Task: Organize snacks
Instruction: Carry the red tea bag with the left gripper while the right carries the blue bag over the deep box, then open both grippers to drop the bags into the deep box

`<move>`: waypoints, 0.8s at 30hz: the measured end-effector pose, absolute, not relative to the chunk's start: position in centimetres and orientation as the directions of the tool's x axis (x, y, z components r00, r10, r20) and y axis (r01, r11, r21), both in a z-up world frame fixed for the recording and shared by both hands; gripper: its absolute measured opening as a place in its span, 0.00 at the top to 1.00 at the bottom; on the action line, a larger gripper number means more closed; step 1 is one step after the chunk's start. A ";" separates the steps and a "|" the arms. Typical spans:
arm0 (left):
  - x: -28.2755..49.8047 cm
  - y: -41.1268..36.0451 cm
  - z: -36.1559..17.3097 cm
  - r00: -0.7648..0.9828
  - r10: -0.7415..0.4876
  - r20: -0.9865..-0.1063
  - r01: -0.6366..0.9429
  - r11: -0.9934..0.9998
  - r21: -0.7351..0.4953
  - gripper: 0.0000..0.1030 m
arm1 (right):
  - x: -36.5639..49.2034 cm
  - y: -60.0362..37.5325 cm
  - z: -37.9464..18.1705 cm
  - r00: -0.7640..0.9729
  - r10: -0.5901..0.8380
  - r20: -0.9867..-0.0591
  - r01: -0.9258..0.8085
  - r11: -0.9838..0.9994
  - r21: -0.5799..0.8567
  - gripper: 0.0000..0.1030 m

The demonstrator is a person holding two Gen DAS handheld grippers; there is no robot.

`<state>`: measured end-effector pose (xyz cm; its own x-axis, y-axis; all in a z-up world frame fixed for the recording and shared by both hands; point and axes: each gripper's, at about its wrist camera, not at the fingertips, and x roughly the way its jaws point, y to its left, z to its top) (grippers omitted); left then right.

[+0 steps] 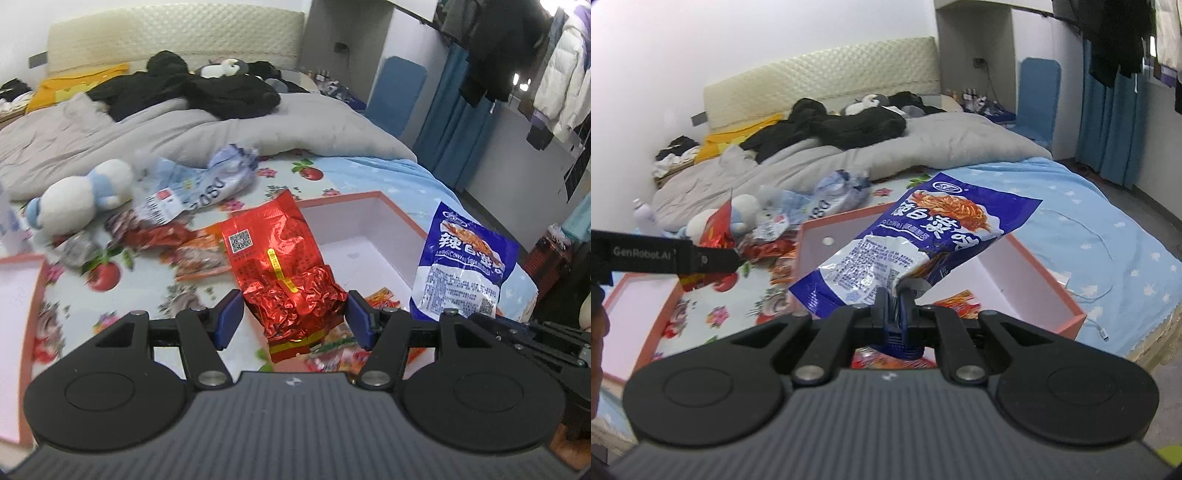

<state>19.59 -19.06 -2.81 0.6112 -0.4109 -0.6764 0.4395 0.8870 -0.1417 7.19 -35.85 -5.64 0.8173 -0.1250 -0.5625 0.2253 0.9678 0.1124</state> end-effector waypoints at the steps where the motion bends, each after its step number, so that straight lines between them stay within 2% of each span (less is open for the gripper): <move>1: 20.3 -20.0 -3.1 0.603 -0.418 -0.680 0.449 0.882 -0.144 0.36 | 7.7 -36.4 -5.9 0.814 -0.127 -0.567 0.229 0.967 0.113 0.91; 11: 26.0 -28.3 -6.1 0.523 -0.422 -0.741 0.524 0.844 -0.111 0.36 | 11.3 -41.9 -9.6 0.773 -0.114 -0.624 0.280 0.944 0.175 0.91; 20: 28.7 -30.3 -8.5 0.479 -0.410 -0.776 0.518 0.846 -0.127 0.36 | 13.1 -43.3 -11.6 0.750 -0.088 -0.655 0.299 0.929 0.217 0.90; 23: 28.9 -30.2 -8.4 0.484 -0.399 -0.779 0.518 0.848 -0.114 0.36 | 13.1 -43.3 -11.7 0.746 -0.091 -0.660 0.303 0.928 0.215 0.86; 24: 29.0 -30.1 -8.4 0.479 -0.400 -0.782 0.519 0.847 -0.116 0.33 | 13.1 -43.3 -11.6 0.744 -0.093 -0.661 0.310 0.925 0.219 0.78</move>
